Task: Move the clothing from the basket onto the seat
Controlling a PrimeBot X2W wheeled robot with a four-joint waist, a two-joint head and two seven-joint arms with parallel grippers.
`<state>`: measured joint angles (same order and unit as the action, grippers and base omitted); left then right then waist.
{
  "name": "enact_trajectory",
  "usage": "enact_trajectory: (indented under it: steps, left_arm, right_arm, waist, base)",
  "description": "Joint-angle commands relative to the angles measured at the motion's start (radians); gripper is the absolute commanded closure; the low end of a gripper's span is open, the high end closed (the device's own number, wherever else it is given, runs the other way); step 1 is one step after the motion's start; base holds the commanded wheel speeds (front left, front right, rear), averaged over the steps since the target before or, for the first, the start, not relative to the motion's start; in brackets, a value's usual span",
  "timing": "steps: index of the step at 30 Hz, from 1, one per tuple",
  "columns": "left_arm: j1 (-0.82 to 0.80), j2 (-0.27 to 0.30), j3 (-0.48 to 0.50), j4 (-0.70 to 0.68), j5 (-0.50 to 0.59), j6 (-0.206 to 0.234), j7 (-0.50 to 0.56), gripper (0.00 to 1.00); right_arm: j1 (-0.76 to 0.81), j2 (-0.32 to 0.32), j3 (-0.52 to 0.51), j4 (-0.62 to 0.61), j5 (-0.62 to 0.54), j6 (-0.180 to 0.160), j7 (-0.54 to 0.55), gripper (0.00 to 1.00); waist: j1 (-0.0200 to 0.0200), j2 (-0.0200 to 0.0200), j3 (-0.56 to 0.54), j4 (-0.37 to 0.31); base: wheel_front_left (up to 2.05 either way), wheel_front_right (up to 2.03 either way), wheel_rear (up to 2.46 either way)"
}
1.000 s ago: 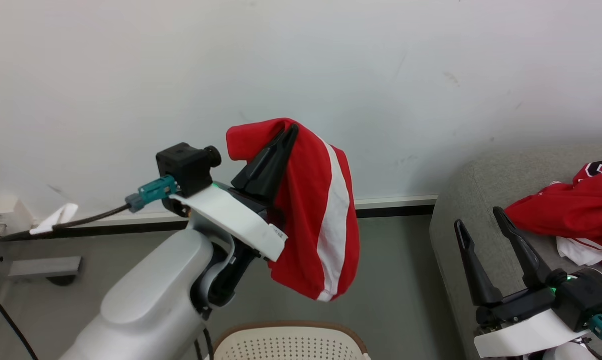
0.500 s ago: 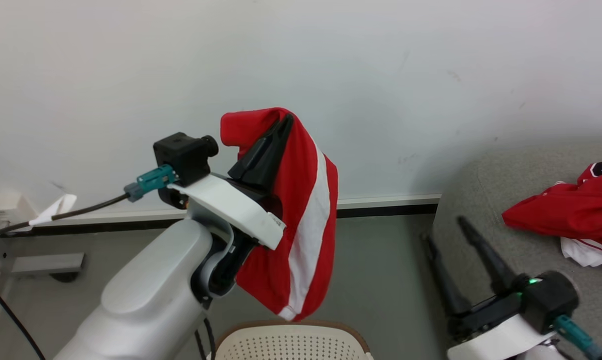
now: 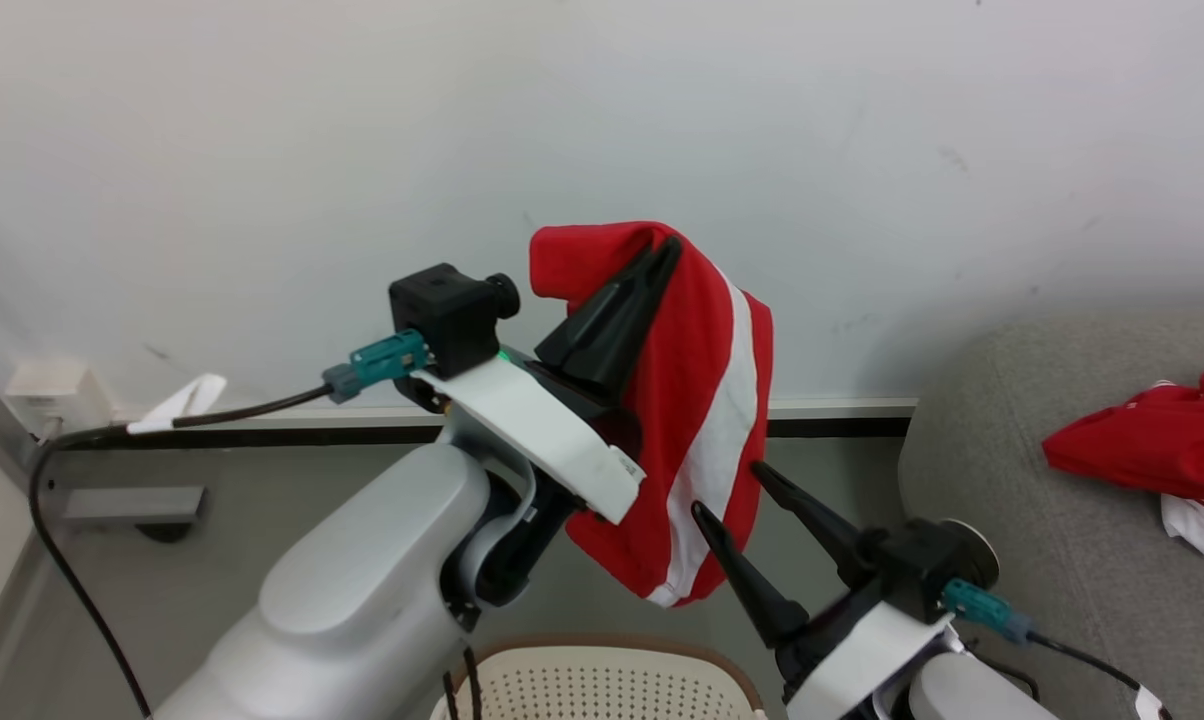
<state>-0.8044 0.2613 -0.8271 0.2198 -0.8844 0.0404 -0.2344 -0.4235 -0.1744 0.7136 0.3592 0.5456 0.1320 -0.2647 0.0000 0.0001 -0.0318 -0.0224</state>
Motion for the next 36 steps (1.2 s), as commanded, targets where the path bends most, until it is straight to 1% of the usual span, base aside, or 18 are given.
enact_trajectory:
  steps: [1, 7, 11, 19, 20, 21, 22, 23, 29, 36]
  left_arm:
    - [-0.012, -0.007, -0.007, -0.008, 0.014, -0.003, 0.005, 1.0]
    - [-0.012, -0.035, -0.041, -0.023, 0.014, -0.014, 0.022, 1.0]
    - [0.0, -0.055, -0.069, -0.033, 0.008, -0.024, 0.039, 1.0]
    - [0.013, -0.083, -0.111, -0.054, 0.002, -0.036, 0.063, 1.0]
    - [0.014, -0.085, -0.114, -0.057, 0.0, -0.036, 0.064, 1.0]
    - [0.016, -0.086, -0.117, -0.06, -0.001, -0.036, 0.065, 1.0]
    - [0.017, -0.085, -0.118, -0.063, -0.002, -0.036, 0.067, 1.0]
    - [0.018, -0.084, -0.12, -0.066, -0.002, -0.035, 0.069, 1.0]
    - [0.027, -0.072, -0.114, -0.071, -0.007, -0.027, 0.067, 1.0]
    - [0.044, -0.045, -0.093, -0.043, -0.015, -0.013, 0.049, 1.0]
  right_arm:
    - [-0.039, 0.005, 0.02, 0.037, 0.017, -0.003, 0.001, 0.0]
    - [-0.112, 0.044, 0.041, 0.175, 0.043, -0.003, 0.001, 0.0]
    - [-0.136, 0.065, 0.044, 0.237, 0.062, -0.003, 0.001, 0.0]
    - [-0.187, 0.08, 0.088, 0.343, 0.109, -0.003, 0.001, 0.0]
    - [-0.195, 0.081, 0.091, 0.351, 0.112, -0.003, 0.001, 0.36]
    - [-0.202, 0.083, 0.092, 0.359, 0.117, -0.003, 0.001, 0.58]
    - [-0.208, 0.085, 0.094, 0.366, 0.12, -0.003, 0.001, 0.85]
    - [-0.212, 0.086, 0.095, 0.37, 0.125, -0.003, 0.001, 1.0]
    - [-0.225, 0.084, 0.093, 0.372, 0.138, -0.003, 0.001, 1.0]
    - [-0.193, 0.055, 0.058, 0.316, 0.125, -0.003, 0.001, 1.0]
  waist:
    - [0.0, -0.0001, 0.0, 0.013]
    - [0.0, -0.0001, 0.0, 0.049]
    - [0.0, -0.0001, -0.005, 0.076]
    - [0.0, -0.0001, -0.019, 0.122]
    - [0.0, -0.0001, -0.02, 0.126]
    - [0.0, -0.0001, -0.021, 0.13]
    - [0.0, -0.0001, -0.021, 0.132]
    - [0.0, -0.0001, -0.022, 0.135]
    - [0.0, -0.0001, -0.023, 0.14]
    - [0.0, -0.0001, -0.022, 0.126]
  base:
    - [0.0, 0.0, 0.0]
    - [0.0, 0.0, 0.0]
    - [0.0, 0.0, 0.0]
    - [0.0, 0.0, 0.0]
    - [0.0, 0.0, 0.0]
    - [0.0, 0.0, 0.0]
    - [0.0, 0.0, 0.0]
    - [0.0, 0.0, 0.0]
    - [0.0, 0.0, 0.0]
    - [0.0, 0.0, 0.0]
